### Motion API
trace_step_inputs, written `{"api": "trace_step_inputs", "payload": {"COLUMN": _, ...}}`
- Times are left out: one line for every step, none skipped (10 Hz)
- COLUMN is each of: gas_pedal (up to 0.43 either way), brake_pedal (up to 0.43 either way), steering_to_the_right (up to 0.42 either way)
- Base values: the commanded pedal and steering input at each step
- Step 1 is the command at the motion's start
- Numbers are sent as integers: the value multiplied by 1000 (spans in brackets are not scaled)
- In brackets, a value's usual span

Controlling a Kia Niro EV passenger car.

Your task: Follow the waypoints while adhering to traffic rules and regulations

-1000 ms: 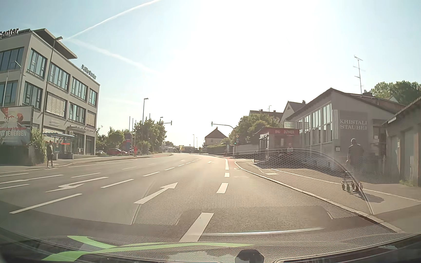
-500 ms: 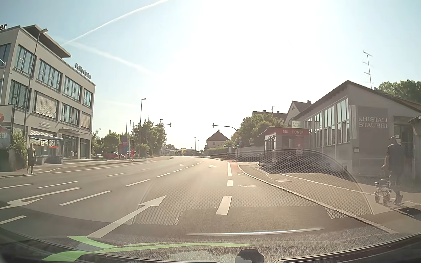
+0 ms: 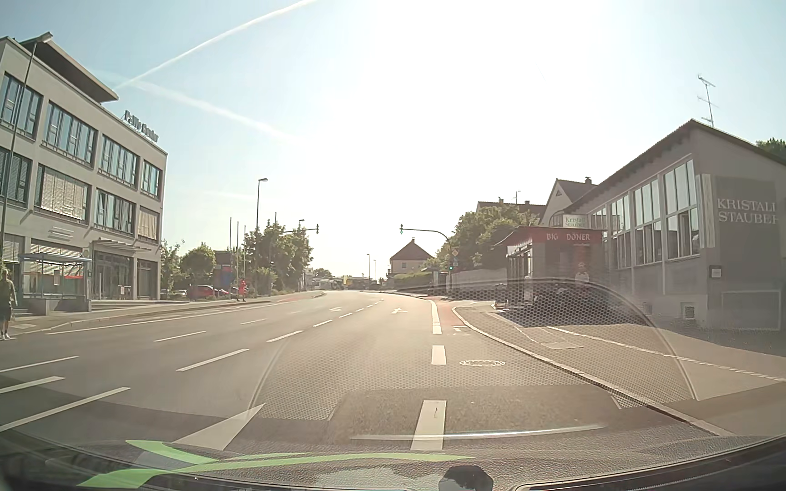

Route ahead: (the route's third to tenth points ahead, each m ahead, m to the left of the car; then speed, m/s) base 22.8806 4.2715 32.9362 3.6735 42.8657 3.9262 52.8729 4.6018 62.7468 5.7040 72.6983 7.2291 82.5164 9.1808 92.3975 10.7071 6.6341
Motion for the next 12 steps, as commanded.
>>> {"api": "trace_step_inputs", "payload": {"gas_pedal": 248, "brake_pedal": 0, "steering_to_the_right": -19}}
{"api": "trace_step_inputs", "payload": {"gas_pedal": 248, "brake_pedal": 0, "steering_to_the_right": -20}}
{"api": "trace_step_inputs", "payload": {"gas_pedal": 248, "brake_pedal": 0, "steering_to_the_right": -22}}
{"api": "trace_step_inputs", "payload": {"gas_pedal": 248, "brake_pedal": 0, "steering_to_the_right": -27}}
{"api": "trace_step_inputs", "payload": {"gas_pedal": 260, "brake_pedal": 0, "steering_to_the_right": -28}}
{"api": "trace_step_inputs", "payload": {"gas_pedal": 260, "brake_pedal": 0, "steering_to_the_right": -25}}
{"api": "trace_step_inputs", "payload": {"gas_pedal": 248, "brake_pedal": 0, "steering_to_the_right": -22}}
{"api": "trace_step_inputs", "payload": {"gas_pedal": 248, "brake_pedal": 0, "steering_to_the_right": -22}}
{"api": "trace_step_inputs", "payload": {"gas_pedal": 248, "brake_pedal": 0, "steering_to_the_right": -22}}
{"api": "trace_step_inputs", "payload": {"gas_pedal": 228, "brake_pedal": 0, "steering_to_the_right": -22}}
{"api": "trace_step_inputs", "payload": {"gas_pedal": 177, "brake_pedal": 0, "steering_to_the_right": -22}}
{"api": "trace_step_inputs", "payload": {"gas_pedal": 177, "brake_pedal": 0, "steering_to_the_right": -22}}
